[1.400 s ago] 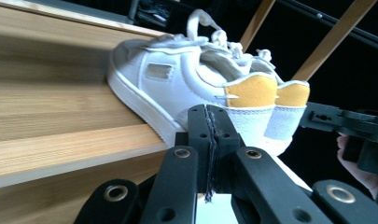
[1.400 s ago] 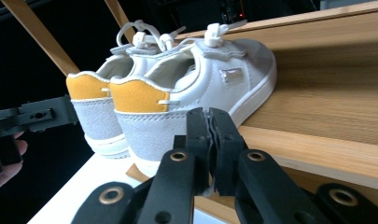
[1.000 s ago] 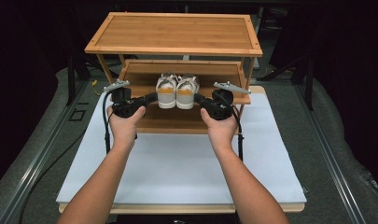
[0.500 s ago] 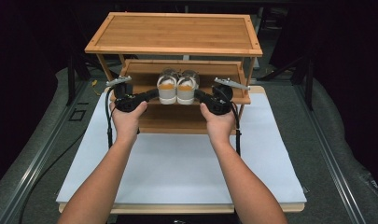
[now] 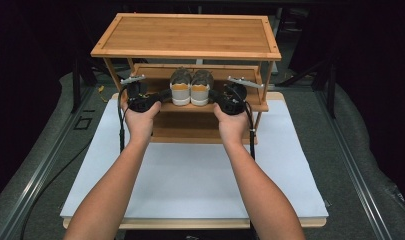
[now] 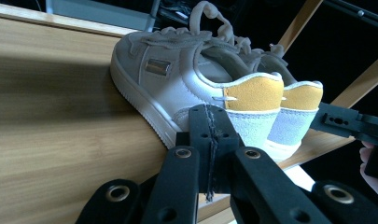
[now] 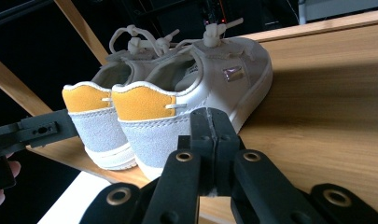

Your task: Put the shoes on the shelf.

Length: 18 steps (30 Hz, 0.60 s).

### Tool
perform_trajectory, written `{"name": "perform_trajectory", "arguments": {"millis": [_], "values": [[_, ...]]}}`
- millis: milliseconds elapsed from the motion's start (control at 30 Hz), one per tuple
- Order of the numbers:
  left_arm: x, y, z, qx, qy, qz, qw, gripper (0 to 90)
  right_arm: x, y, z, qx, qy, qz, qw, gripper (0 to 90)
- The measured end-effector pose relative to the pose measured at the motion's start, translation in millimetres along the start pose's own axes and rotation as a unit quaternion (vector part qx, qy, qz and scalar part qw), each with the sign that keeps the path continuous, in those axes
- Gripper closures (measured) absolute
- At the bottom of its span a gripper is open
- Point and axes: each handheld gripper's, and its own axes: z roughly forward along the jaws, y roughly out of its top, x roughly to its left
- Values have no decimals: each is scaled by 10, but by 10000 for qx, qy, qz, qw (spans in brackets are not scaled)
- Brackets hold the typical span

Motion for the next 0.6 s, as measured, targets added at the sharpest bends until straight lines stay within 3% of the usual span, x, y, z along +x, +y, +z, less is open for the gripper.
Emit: {"name": "perform_trajectory", "arguments": {"millis": [267, 500, 600], "values": [[3, 22, 77, -13, 113, -8, 9999, 900, -19, 29, 88, -74, -83, 4, 9999, 900], [27, 19, 107, -23, 104, -56, 9999, 900, -18, 44, 111, 105, -192, -129, 9997, 900], [42, 18, 123, -11, 130, -59, 9999, 900, -18, 40, 138, 4, -254, -92, 9996, 900]]}}
